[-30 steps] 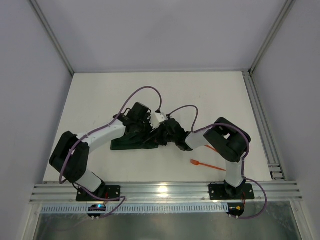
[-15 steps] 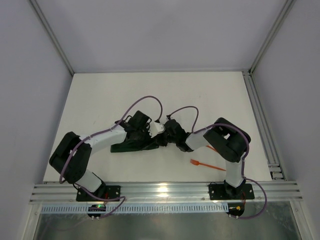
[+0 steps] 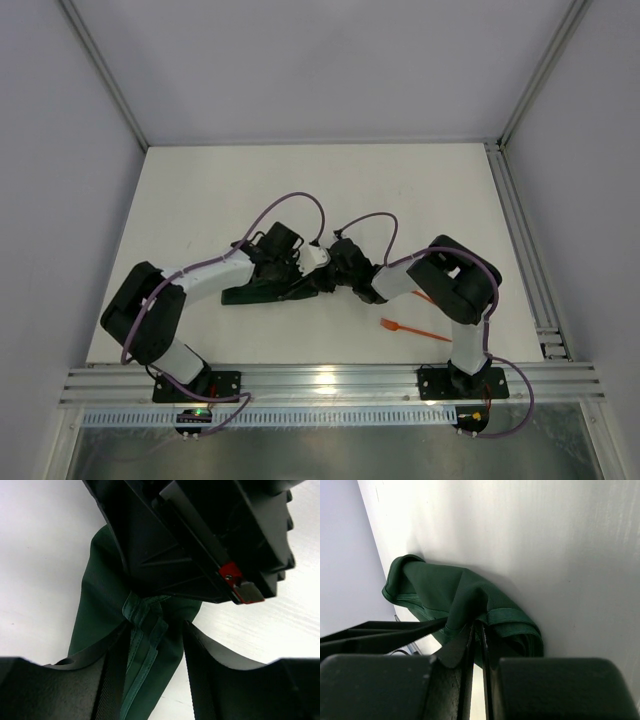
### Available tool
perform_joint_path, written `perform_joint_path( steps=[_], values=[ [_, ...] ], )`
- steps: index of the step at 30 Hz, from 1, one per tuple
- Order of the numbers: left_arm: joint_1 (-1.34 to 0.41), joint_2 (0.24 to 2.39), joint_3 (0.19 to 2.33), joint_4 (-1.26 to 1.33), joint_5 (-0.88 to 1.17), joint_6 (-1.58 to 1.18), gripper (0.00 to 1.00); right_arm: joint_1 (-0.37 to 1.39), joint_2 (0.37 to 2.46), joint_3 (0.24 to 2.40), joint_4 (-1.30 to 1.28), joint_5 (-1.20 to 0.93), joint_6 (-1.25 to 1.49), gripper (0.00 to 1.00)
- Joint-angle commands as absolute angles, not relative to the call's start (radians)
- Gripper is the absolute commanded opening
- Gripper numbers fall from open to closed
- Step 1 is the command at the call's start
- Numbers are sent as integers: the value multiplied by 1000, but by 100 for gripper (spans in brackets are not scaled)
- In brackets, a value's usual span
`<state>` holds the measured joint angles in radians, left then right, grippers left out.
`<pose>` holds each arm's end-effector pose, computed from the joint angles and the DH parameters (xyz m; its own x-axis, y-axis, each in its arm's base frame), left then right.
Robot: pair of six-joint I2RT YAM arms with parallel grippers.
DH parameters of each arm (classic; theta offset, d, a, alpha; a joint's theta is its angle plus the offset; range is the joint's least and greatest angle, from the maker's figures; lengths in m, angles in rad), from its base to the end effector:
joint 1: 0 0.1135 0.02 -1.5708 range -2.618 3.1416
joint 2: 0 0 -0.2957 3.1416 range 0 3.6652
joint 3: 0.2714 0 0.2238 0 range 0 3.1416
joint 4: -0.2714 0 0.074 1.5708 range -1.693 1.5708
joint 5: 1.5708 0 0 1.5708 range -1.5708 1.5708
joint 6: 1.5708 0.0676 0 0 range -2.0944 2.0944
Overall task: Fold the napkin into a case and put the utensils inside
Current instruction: Stuff the top corner of the smaller-rectangle-folded napkin into the folded napkin.
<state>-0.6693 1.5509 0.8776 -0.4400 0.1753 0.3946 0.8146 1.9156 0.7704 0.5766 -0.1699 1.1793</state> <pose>0.2140 -0.1843 0.1955 -0.3914 0.7924 -0.4679 0.8903 0.4548 0.0254 0.2539 0.2858 0.1445 -0.8941 0.3799 -0.2374 0.0306 0.5806 0.8136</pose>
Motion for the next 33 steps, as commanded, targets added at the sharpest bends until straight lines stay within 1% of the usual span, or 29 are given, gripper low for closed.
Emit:
perform_joint_path(
  steps=[1, 3, 4, 5, 7, 9, 10, 12, 13, 27, 33],
  values=[
    [-675, 1566, 887, -419, 166, 387, 42, 818, 1916, 761, 529, -138, 1161, 12],
    [-676, 1568, 881, -416, 158, 387, 36, 818, 1919, 764, 528, -141, 1160, 12],
    [-676, 1566, 879, -416, 156, 387, 27, 818, 1917, 764, 526, -141, 1158, 12],
    [-676, 1563, 879, -416, 158, 385, 23, 818, 1919, 765, 525, -143, 1158, 12],
    [-676, 1545, 884, -414, 158, 383, 17, 818, 1921, 767, 525, -143, 1158, 12],
    [-676, 1529, 888, -410, 149, 383, 12, 818, 1921, 770, 523, -147, 1154, 12],
    [-678, 1517, 891, -407, 147, 385, 8, 818, 1918, 772, 522, -149, 1154, 12],
    [-678, 1511, 897, -405, 143, 388, 4, 818, 1916, 778, 520, -152, 1149, 12],
    [-677, 1509, 900, -408, 144, 390, 0, 818, 1916, 782, 517, -155, 1149, 13],
    [-676, 1451, 913, -333, 104, 413, 0, 830, 1911, 828, 586, -216, 1200, 13],
    [-677, 1442, 907, -341, 147, 422, 0, 833, 1942, 853, 612, -222, 1223, 13]
  ],
)
